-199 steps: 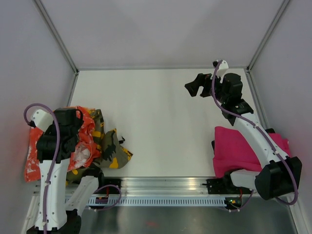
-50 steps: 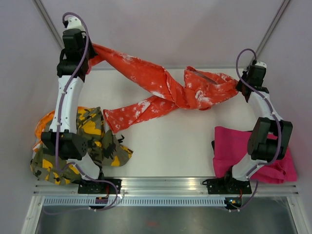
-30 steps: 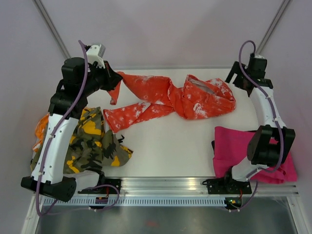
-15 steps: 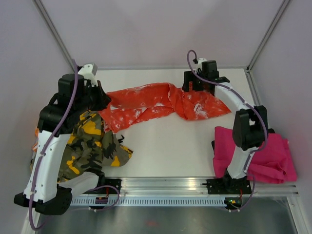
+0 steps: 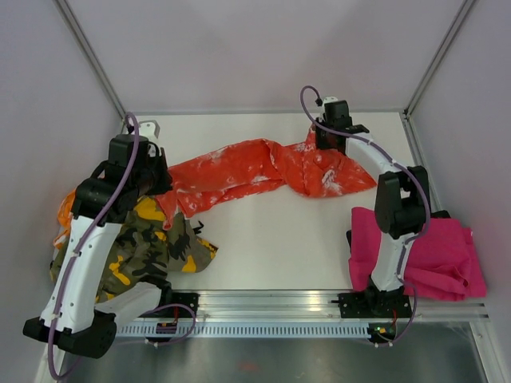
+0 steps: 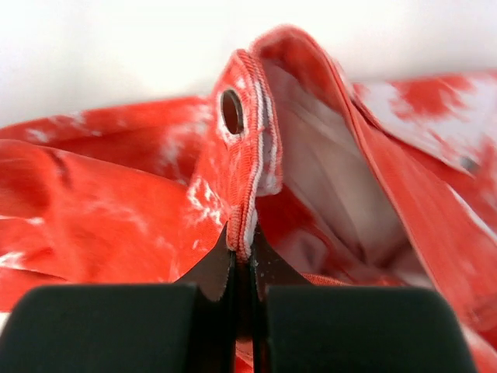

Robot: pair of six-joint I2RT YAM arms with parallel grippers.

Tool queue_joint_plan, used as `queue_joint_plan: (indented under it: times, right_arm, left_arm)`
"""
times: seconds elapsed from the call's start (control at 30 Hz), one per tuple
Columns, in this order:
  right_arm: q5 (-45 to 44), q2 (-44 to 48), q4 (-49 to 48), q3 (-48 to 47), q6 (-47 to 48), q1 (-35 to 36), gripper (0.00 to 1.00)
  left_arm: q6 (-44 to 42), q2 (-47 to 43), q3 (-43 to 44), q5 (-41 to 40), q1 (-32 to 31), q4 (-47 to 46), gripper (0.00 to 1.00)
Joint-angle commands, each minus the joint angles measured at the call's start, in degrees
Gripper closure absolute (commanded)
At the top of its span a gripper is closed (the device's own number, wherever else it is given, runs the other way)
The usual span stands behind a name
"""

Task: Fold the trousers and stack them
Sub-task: Flatten the trousers out

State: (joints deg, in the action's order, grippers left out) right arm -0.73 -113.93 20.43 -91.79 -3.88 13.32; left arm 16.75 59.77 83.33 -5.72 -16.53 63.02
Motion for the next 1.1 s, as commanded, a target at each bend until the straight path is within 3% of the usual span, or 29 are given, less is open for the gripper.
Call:
queue_joint_plan:
  times: [0.0, 0.13, 0.2, 0.3, 0.37, 0.4, 0.53, 0.57, 0.6, 0.63, 0.67, 0.7, 0.8, 0.93, 1.07]
  right_arm:
    - [-10.7, 12.1, -2.2, 4.1, -1.0, -1.2, 1.0]
    - [-17.0, 24.5, 1.9, 10.5, -6.3, -5.7, 1.0]
    - [-21.4, 31.6, 7.7, 14.3, -9.2, -9.6, 1.0]
    - [-22.6, 39.8, 15.5, 19.6, -13.1, -16.6, 1.0]
    - [-23.2, 45.2, 18.3, 24.3, -14.1, -18.3, 0.99]
    - [-23.3, 46.7, 20.4, 25.9, -14.6, -18.3, 0.97]
    - [-20.7, 53.2, 22.7, 34.2, -18.0, -18.2, 0.89]
    - [-19.6, 54.8, 22.9, 36.1, -18.8, -18.2, 0.83]
    - [-18.2, 55.3, 23.0, 36.6, -18.5, -18.2, 0.7]
    - [-15.8, 55.7, 23.0, 36.7, -18.3, -18.3, 0.34]
    - [-15.0, 55.5, 23.2, 35.1, -17.7, -18.3, 0.17]
    - [-14.4, 55.0, 24.0, 33.5, -16.9, -18.3, 0.06]
    - [-11.6, 50.7, 24.9, 22.7, -14.1, -18.3, 0.02]
    - [-9.5, 40.5, 24.1, 5.4, -12.3, -18.3, 0.02]
    - [-13.4, 32.1, 15.2, 3.5, -11.1, -18.5, 0.02]
  left_arm:
    - [-3.5, -2.2, 1.8, -12.6, -0.1, -1.2, 0.98]
    - [-7.9, -4.1, 2.0, -26.1, 0.1, -8.1, 0.98]
    - [-13.6, -6.4, -1.5, -33.0, 0.1, -17.9, 0.98]
    - [-25.3, -9.1, -9.0, -36.1, 0.1, -34.4, 0.98]
    - [-29.3, -10.4, -13.5, -32.0, 0.0, -40.8, 0.98]
    - [-31.8, -11.2, -14.8, -24.3, 0.1, -41.9, 0.98]
    - [-34.1, -19.5, -23.2, -7.1, 0.0, -47.3, 0.98]
    - [-34.1, -20.7, -25.1, -4.5, 0.1, -47.6, 0.93]
    - [-33.4, -21.9, -25.7, -1.3, 0.1, -47.2, 0.8]
    - [-32.8, -22.7, -25.9, -0.4, 0.1, -46.8, 0.52]
    - [-32.6, -24.1, -25.9, 0.8, 0.1, -46.1, 0.09]
    - [-32.7, -24.5, -25.6, 2.9, 0.1, -44.9, 0.01]
    - [-30.0, -22.8, -20.9, -0.4, 0.1, -42.6, 0.0]
    - [-22.2, -11.5, -5.3, -9.1, 0.1, -37.0, 0.0]
    - [-17.5, 3.7, 3.8, -4.7, 0.1, -32.9, 0.0]
